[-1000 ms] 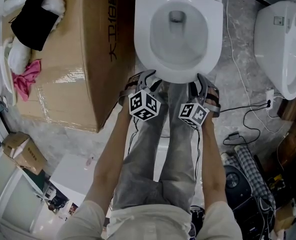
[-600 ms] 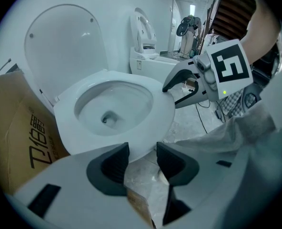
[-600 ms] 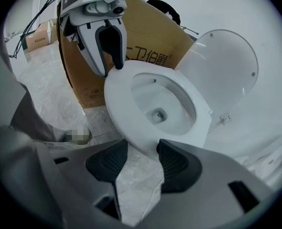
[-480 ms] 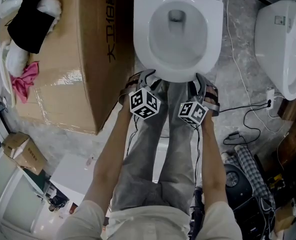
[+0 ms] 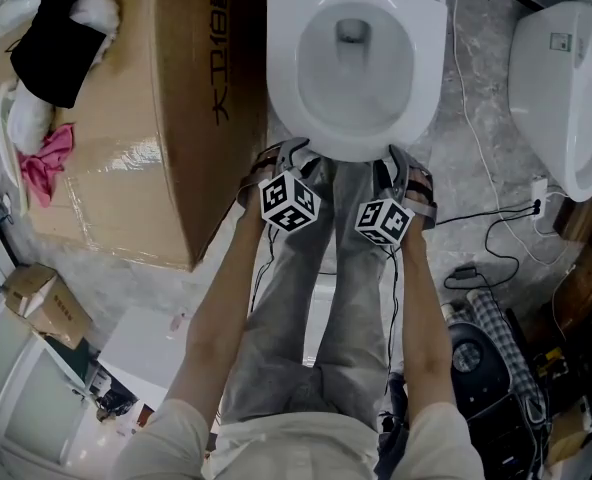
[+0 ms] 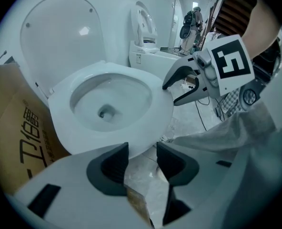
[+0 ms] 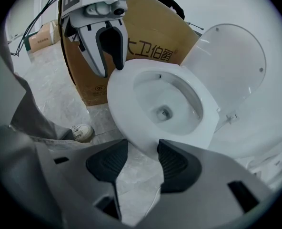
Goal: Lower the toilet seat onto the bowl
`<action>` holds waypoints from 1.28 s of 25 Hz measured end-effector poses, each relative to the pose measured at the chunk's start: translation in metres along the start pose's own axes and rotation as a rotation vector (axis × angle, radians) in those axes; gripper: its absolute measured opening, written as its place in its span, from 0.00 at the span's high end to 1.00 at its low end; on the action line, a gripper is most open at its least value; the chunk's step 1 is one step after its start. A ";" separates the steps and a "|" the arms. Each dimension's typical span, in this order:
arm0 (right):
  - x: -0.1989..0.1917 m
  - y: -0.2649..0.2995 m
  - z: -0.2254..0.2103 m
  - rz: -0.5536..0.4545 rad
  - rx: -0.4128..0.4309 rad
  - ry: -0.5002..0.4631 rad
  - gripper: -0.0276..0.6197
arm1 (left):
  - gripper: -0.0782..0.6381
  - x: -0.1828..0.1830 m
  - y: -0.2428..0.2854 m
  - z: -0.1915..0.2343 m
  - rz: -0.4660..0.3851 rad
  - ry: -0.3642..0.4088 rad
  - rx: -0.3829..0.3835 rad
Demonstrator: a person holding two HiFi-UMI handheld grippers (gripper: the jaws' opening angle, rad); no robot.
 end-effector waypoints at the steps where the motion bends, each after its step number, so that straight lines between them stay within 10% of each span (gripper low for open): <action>1: 0.000 0.000 0.000 -0.001 0.001 0.001 0.63 | 0.61 0.000 0.000 0.000 -0.001 -0.003 0.000; 18: -0.001 -0.017 -0.013 -0.019 0.024 0.080 0.69 | 0.63 0.008 -0.013 0.006 -0.032 -0.060 0.014; 25: 0.030 -0.064 -0.059 -0.181 -0.027 0.282 0.92 | 0.74 0.044 -0.060 0.022 -0.224 -0.154 0.080; 32: 0.079 -0.139 -0.116 -0.366 -0.101 0.389 0.95 | 0.85 0.097 -0.135 0.037 -0.443 -0.206 0.154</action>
Point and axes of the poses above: the fingertips, and each gripper's own axes: y forward along the fingers, z to its left, x out of its top, the point moved 8 cm from there along -y, backward along the fingers
